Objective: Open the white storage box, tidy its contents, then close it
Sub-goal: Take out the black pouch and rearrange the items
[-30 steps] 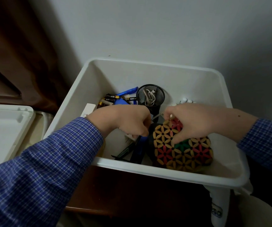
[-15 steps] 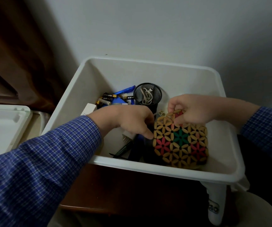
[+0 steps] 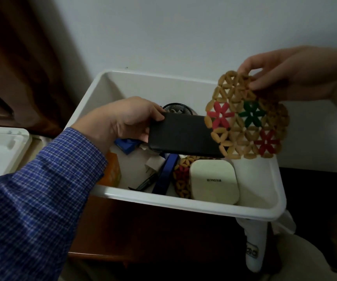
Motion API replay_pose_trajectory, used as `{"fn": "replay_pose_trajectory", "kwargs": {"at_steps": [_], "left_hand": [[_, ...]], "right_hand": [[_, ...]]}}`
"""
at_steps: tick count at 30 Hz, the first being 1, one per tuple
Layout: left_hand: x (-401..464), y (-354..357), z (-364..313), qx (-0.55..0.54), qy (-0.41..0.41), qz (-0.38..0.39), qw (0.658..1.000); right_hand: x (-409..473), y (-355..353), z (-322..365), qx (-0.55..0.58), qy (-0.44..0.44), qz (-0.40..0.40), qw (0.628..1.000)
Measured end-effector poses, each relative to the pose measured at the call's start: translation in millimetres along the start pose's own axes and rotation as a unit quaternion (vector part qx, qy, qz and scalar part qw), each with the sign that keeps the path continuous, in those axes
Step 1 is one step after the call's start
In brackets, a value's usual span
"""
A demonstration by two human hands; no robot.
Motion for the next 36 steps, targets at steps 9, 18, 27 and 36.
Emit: {"fn": "replay_pose_trajectory", "kwargs": {"at_steps": [9, 18, 27, 36], "left_hand": [[-6, 25, 8, 0.168, 0.009, 0.071, 0.983], [-3, 73, 15, 0.575, 0.065, 0.123, 0.806], [10, 93, 25, 0.507, 0.066, 0.161, 0.844], [16, 86, 28, 0.453, 0.064, 0.166, 0.874]], "right_hand": [[2, 1, 0, -0.047, -0.001, -0.070, 0.996], [38, 32, -21, -0.189, 0.078, -0.092, 0.975], [45, 25, -23, -0.194, 0.063, -0.122, 0.971], [53, 25, -28, -0.186, 0.065, -0.121, 0.973]]}}
Point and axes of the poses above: each hand's wrist, its own x-axis towards the middle knuckle, its own y-axis out of the palm, z = x × y, the point moved 2 cm from there along x, towards the middle knuckle
